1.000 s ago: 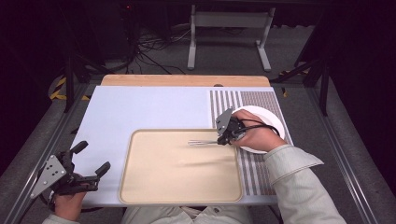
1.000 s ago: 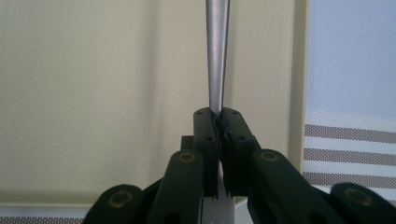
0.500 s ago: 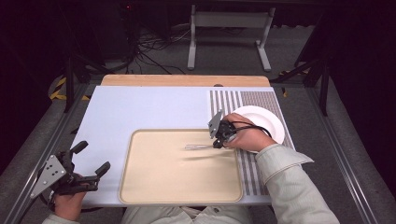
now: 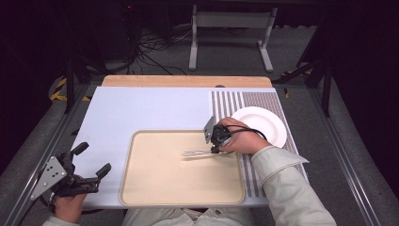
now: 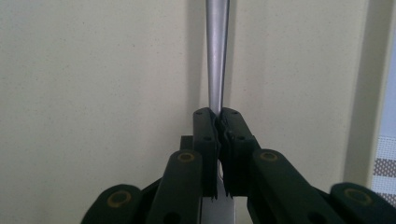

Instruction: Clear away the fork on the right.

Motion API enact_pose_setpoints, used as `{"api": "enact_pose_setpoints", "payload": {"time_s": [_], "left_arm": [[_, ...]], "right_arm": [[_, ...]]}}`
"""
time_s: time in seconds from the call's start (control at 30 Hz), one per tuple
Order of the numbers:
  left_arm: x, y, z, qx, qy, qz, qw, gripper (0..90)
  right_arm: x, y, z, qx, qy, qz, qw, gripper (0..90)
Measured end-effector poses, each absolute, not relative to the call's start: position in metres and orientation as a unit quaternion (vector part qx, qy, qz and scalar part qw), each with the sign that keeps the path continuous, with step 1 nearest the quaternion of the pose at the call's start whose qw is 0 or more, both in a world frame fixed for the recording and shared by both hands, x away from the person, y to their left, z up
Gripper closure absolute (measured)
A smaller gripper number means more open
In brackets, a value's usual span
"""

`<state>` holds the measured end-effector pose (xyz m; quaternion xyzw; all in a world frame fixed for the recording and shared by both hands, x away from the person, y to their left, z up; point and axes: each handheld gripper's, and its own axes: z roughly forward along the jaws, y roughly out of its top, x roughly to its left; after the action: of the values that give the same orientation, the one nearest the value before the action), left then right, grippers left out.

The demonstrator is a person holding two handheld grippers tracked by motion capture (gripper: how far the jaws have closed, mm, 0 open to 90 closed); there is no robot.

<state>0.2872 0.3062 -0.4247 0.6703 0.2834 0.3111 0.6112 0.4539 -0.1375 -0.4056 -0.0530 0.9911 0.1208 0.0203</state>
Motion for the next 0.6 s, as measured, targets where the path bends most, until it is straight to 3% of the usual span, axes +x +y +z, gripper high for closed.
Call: {"api": "enact_pose_setpoints", "payload": {"time_s": [0.47,0.57,0.6], "left_arm": [[0.2868,0.3062,-0.4246,0.670,0.283,0.311,0.612,0.1],[0.2868,0.3063,-0.4245,0.671,0.283,0.310,0.611,0.1],[0.2869,0.3063,-0.4245,0.671,0.283,0.310,0.611,0.1]], "right_arm": [[0.4553,-0.1308,-0.4152,-0.060,0.992,0.106,0.011,85.8],[0.4555,-0.1306,-0.4155,-0.061,0.992,0.107,0.010,83.6],[0.4551,-0.1303,-0.4140,-0.061,0.992,0.111,0.018,77.5]]}}
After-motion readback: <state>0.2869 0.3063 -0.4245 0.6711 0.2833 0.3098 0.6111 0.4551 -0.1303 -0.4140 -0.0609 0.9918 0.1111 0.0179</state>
